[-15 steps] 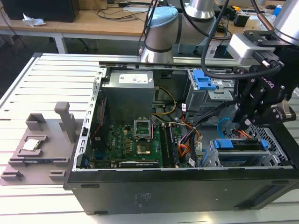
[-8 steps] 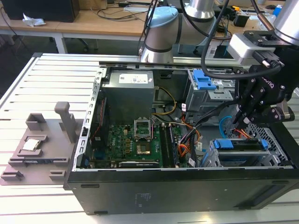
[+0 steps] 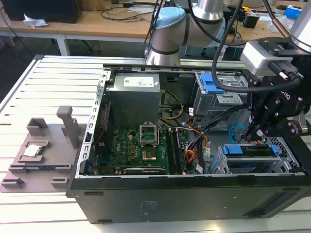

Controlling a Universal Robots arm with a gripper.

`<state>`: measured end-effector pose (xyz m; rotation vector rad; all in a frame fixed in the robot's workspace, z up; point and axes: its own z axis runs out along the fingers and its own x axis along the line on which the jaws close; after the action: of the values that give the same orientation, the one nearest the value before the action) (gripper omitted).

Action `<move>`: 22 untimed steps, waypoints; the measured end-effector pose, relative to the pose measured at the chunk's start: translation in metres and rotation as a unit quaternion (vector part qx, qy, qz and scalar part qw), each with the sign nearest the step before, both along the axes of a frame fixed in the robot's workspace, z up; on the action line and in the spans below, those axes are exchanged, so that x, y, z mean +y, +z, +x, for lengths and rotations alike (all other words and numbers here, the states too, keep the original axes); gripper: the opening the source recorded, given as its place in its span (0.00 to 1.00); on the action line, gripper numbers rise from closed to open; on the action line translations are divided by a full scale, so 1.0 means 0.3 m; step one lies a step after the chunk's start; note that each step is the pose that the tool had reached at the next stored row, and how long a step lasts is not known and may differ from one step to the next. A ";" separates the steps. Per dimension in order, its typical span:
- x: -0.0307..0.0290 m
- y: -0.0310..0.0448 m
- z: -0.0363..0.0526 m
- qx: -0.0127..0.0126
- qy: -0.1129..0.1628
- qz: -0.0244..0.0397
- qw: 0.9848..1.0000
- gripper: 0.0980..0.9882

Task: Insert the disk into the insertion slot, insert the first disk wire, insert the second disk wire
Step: 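Insert the second disk wire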

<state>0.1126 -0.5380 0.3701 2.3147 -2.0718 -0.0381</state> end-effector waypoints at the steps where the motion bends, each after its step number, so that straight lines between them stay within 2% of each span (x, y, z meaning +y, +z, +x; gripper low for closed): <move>1: -0.003 -0.007 0.000 0.000 -0.003 0.000 1.000 0.07; 3: -0.003 -0.021 0.002 0.000 -0.013 0.000 1.000 0.07; 4: -0.003 -0.037 0.008 0.000 -0.022 0.000 1.000 0.07; 9: 0.002 -0.072 0.039 0.001 -0.032 0.000 0.999 0.07; 13: 0.013 -0.081 0.050 0.002 -0.032 0.000 0.999 0.07; 22: 0.013 -0.100 0.055 0.002 -0.032 0.000 0.999 0.07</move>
<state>0.1291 -0.5342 0.3400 2.2464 -2.1432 -0.0431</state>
